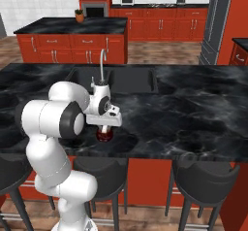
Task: Pick up the marshmallow and place it in the cup of hot chocolate on the dining counter.
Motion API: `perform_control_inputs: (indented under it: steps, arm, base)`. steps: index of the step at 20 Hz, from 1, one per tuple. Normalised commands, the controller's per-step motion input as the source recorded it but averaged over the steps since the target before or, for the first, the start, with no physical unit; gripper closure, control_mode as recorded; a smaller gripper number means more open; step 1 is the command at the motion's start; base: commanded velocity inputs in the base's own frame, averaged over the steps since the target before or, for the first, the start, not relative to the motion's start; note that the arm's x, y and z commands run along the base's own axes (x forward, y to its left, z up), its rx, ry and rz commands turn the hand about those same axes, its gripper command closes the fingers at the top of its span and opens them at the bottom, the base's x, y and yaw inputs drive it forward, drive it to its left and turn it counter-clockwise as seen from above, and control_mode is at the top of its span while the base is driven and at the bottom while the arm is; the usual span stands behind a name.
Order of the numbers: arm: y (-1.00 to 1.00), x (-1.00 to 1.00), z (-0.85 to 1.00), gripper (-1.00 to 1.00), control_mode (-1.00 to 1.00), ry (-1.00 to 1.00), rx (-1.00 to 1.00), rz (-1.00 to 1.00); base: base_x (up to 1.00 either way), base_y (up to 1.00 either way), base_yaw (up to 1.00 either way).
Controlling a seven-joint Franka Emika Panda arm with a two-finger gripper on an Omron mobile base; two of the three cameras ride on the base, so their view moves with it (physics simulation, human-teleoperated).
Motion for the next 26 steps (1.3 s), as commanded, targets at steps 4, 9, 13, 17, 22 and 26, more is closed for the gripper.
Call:
perform_control_inputs:
  steps: [4, 9, 13, 17, 22, 26]
  arm:
    - [0.02, 0.00, 0.03, -1.00, -1.00, -0.09, 0.00, 0.04]
    - [0.00, -0.11, 0.61, -1.00, -1.00, -0.28, 0.00, 0.05]
    - [0.00, -0.45, 1.00, -1.00, -1.00, -0.41, 0.00, 0.02]
    - [0.00, -0.79, 1.00, -1.00, -1.00, -0.42, 0.00, 0.02]
    - [0.00, -1.00, 1.00, -1.00, -1.00, -0.42, 0.00, 0.00]
    - [0.05, -1.00, 1.00, -1.00, -1.00, -0.40, 0.00, 0.00]
  base:
    - [0.00, 0.00, 0.00]
    - [0.00, 0.00, 0.00]
    - [0.00, 0.00, 0.00]
    - [0.00, 0.00, 0.00]
    - [0.00, 0.00, 0.00]
    - [0.00, 0.00, 0.00]
